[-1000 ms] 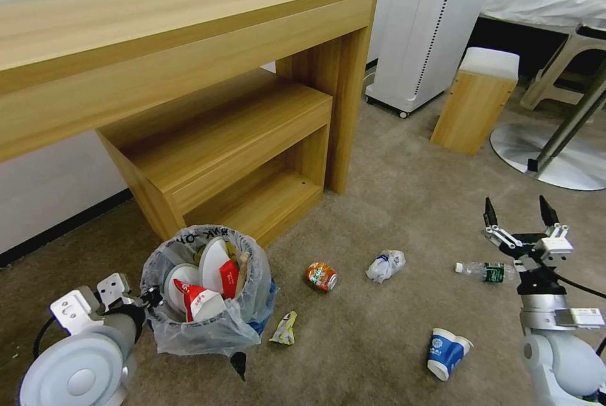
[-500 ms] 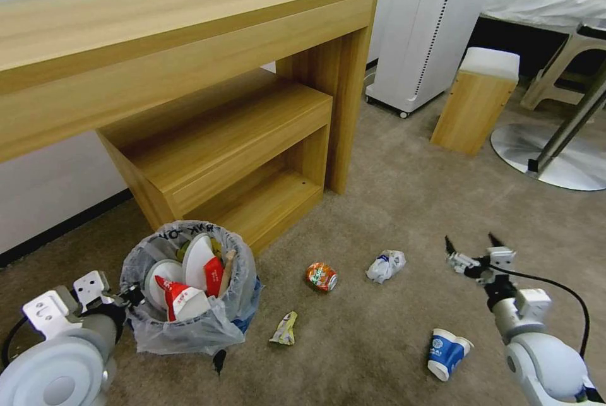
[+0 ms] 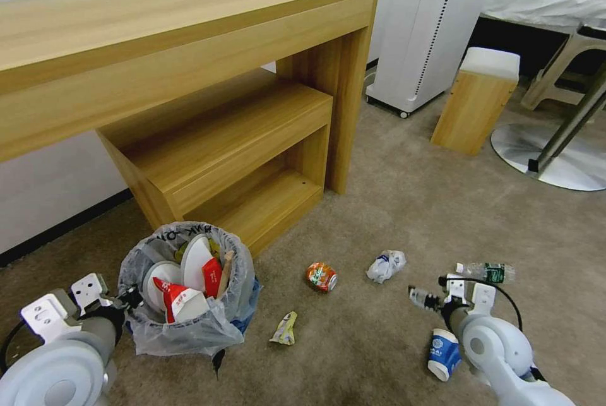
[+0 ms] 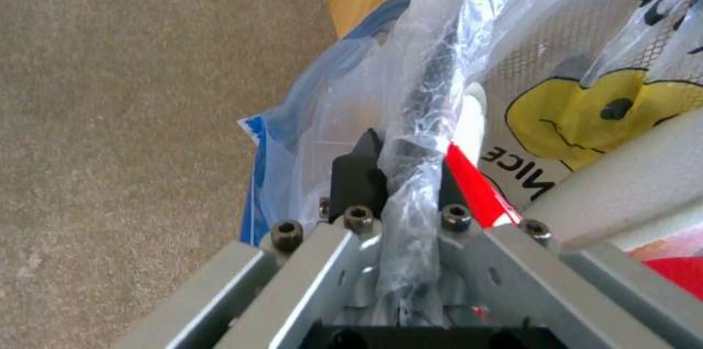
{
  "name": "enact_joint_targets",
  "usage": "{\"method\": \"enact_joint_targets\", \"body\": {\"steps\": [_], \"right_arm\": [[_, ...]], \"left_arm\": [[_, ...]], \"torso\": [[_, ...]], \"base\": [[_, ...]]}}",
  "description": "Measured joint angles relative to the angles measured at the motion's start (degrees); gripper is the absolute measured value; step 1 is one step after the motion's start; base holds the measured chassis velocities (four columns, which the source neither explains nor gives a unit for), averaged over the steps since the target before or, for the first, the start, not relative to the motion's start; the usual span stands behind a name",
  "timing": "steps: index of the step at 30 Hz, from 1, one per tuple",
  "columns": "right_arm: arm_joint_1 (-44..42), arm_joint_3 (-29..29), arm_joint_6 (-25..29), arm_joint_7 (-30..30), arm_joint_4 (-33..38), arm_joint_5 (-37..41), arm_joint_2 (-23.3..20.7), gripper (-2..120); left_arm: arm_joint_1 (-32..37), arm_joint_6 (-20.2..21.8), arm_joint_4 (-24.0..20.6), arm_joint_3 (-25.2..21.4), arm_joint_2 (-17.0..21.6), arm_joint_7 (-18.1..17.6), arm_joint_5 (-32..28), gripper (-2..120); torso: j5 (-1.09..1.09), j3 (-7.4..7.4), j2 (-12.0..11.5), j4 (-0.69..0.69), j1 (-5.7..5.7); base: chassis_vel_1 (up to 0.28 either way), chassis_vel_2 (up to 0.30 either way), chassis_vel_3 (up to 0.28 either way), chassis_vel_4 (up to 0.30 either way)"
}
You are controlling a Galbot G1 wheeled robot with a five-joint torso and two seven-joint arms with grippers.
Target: Pick up the trash bin and place the garbage on the floor into it.
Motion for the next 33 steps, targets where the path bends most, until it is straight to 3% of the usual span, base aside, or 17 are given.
{"method": "enact_joint_targets", "body": {"steps": [5,10,25,33], "right_arm": [[-1.6,-1.6,-0.3,1.8,0.2,-0.5,-3.0,100],[-2.9,-3.3,0.0,1.0,-4.0,-1.5,-5.5,100],[-3.9,-5.7,0.6,1.4,-10.2,-2.1,-5.9,100],[-2.7,-4.9,0.7,-1.0,-15.3,-5.1,-5.7,75]], "left_arm": [[-0.1,-0.2,0.2,0.4,-0.3,0.1,0.5,1],[0.0,-0.4,0.5,0.4,-0.3,0.4,0.6,1],[0.0,-1.0,1.7,0.1,-0.1,1.1,0.9,1],[-0.4,-1.0,2.1,0.3,0.0,1.2,1.0,1]], "torso": [[0.02,0.0,0.0,-0.01,0.0],[0.03,0.0,0.0,-0.01,0.0],[0.02,0.0,0.0,-0.01,0.0],[0.02,0.0,0.0,-0.01,0.0]], "base": [[0.0,0.0,0.0,0.0],[0.0,0.0,0.0,0.0],[0.0,0.0,0.0,0.0],[0.0,0.0,0.0,0.0]]}}
